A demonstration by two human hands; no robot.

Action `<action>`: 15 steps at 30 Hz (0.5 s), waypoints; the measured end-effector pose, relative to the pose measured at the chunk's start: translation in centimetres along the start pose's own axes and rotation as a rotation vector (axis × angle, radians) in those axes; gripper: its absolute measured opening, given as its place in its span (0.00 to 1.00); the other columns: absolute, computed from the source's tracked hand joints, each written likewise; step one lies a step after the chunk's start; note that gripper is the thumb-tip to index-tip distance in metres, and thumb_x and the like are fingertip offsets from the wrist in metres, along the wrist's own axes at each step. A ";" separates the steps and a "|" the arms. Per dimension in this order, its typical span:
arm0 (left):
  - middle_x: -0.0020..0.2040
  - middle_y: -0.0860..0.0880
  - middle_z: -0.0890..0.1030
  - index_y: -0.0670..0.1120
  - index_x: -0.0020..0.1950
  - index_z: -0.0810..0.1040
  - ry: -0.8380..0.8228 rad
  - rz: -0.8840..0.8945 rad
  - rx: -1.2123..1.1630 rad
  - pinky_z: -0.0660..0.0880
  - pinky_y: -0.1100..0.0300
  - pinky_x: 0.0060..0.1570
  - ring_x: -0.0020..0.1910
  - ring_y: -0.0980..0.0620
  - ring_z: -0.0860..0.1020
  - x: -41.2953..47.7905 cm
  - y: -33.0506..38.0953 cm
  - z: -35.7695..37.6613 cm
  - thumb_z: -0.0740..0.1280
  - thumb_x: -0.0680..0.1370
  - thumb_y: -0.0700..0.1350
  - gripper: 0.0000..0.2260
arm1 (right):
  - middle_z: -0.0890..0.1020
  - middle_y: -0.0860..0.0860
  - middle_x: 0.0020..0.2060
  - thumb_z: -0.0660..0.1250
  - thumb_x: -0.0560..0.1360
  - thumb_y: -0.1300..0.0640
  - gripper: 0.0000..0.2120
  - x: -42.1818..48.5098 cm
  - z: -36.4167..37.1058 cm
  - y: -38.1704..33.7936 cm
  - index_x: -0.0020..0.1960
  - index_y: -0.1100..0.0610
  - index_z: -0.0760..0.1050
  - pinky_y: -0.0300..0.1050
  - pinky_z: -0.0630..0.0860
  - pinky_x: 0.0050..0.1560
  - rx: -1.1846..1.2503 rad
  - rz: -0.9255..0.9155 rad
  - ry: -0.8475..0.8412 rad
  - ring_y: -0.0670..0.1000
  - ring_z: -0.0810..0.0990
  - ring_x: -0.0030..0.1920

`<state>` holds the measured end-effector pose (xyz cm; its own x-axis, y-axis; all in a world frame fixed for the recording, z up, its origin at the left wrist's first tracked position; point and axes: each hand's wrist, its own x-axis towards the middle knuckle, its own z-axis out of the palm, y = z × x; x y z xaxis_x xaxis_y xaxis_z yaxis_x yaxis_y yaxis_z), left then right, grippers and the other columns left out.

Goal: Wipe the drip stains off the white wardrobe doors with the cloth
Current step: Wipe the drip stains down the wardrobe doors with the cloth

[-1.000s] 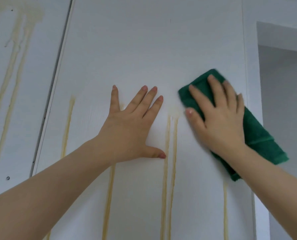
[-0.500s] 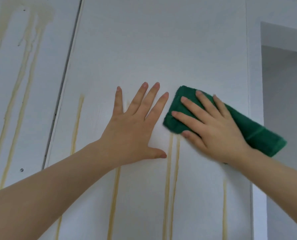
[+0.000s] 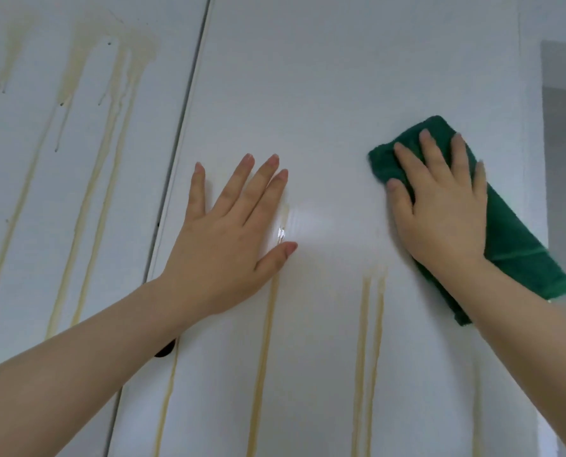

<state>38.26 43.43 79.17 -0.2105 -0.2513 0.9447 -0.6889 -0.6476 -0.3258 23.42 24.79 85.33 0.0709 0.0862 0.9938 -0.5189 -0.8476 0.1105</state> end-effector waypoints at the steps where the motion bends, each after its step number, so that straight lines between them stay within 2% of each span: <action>1: 0.75 0.44 0.60 0.40 0.74 0.57 -0.008 -0.008 0.016 0.51 0.34 0.67 0.73 0.46 0.56 -0.1 -0.3 0.0 0.49 0.79 0.58 0.30 | 0.64 0.55 0.73 0.48 0.77 0.45 0.27 -0.8 0.2 -1.4 0.72 0.52 0.65 0.63 0.50 0.71 0.001 -0.026 0.021 0.62 0.55 0.74; 3: 0.74 0.43 0.61 0.40 0.74 0.58 -0.033 -0.007 0.054 0.50 0.35 0.68 0.73 0.47 0.57 -0.7 -0.8 0.2 0.48 0.79 0.58 0.30 | 0.68 0.56 0.70 0.51 0.77 0.46 0.24 -3.3 1.2 -3.0 0.70 0.53 0.68 0.65 0.56 0.69 -0.031 -0.353 0.036 0.64 0.61 0.71; 5: 0.73 0.43 0.64 0.39 0.73 0.60 -0.067 0.008 0.092 0.50 0.36 0.67 0.72 0.47 0.59 -1.4 -1.4 0.4 0.46 0.79 0.59 0.30 | 0.70 0.55 0.69 0.49 0.80 0.46 0.21 -4.3 1.2 -2.6 0.68 0.52 0.67 0.64 0.57 0.68 -0.034 -0.677 -0.026 0.62 0.62 0.70; 7: 0.72 0.42 0.66 0.39 0.72 0.63 -0.095 0.033 0.122 0.51 0.36 0.65 0.71 0.47 0.63 -1.7 -1.8 0.4 0.47 0.79 0.59 0.31 | 0.70 0.54 0.69 0.47 0.81 0.44 0.22 -2.2 0.8 -1.5 0.69 0.51 0.66 0.61 0.55 0.68 -0.091 -0.798 -0.051 0.61 0.62 0.70; 8: 0.72 0.42 0.66 0.39 0.72 0.64 -0.101 0.047 0.129 0.51 0.35 0.65 0.71 0.46 0.64 -1.8 -2.0 0.4 0.48 0.78 0.59 0.31 | 0.70 0.54 0.69 0.47 0.80 0.44 0.23 -0.8 0.8 -1.1 0.69 0.51 0.67 0.60 0.55 0.68 -0.111 -0.751 -0.033 0.62 0.62 0.70; 9: 0.72 0.43 0.66 0.39 0.72 0.64 -0.103 0.054 0.131 0.51 0.35 0.65 0.71 0.46 0.65 -1.9 -2.2 0.5 0.48 0.78 0.59 0.31 | 0.69 0.55 0.70 0.48 0.79 0.44 0.24 0.8 0.7 -1.1 0.70 0.51 0.67 0.59 0.54 0.69 -0.103 -0.622 -0.028 0.62 0.62 0.71; 11: 0.73 0.43 0.65 0.39 0.73 0.63 -0.100 0.058 0.132 0.50 0.35 0.65 0.71 0.47 0.64 -1.9 -2.3 0.6 0.48 0.79 0.58 0.30 | 0.65 0.54 0.72 0.48 0.78 0.44 0.25 2.8 0.7 -2.4 0.71 0.50 0.66 0.58 0.50 0.71 -0.027 -0.267 -0.016 0.61 0.57 0.73; 12: 0.73 0.43 0.65 0.39 0.73 0.62 -0.096 0.056 0.134 0.50 0.35 0.66 0.71 0.47 0.64 -1.9 -2.4 0.6 0.46 0.79 0.58 0.30 | 0.64 0.54 0.73 0.49 0.77 0.45 0.25 2.7 0.8 -3.6 0.72 0.50 0.65 0.59 0.49 0.71 0.006 -0.151 0.008 0.61 0.56 0.74; 13: 0.73 0.43 0.65 0.39 0.73 0.62 -0.093 0.056 0.134 0.50 0.35 0.66 0.71 0.47 0.64 -1.9 -2.4 0.7 0.45 0.80 0.57 0.29 | 0.65 0.54 0.72 0.50 0.77 0.46 0.24 1.9 1.0 -5.1 0.71 0.50 0.67 0.61 0.50 0.71 0.015 -0.130 0.034 0.62 0.57 0.73; 15: 0.73 0.43 0.65 0.40 0.73 0.63 -0.092 0.056 0.124 0.50 0.34 0.66 0.71 0.47 0.65 -2.0 -2.6 0.7 0.42 0.81 0.55 0.28 | 0.71 0.56 0.68 0.54 0.75 0.48 0.23 -0.7 1.9 -7.0 0.67 0.51 0.72 0.65 0.58 0.67 0.019 -0.365 0.084 0.65 0.64 0.70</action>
<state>40.98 45.07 78.15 -0.1777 -0.3507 0.9195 -0.5856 -0.7132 -0.3852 28.58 29.64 83.80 0.1781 0.4266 0.8867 -0.4563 -0.7626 0.4585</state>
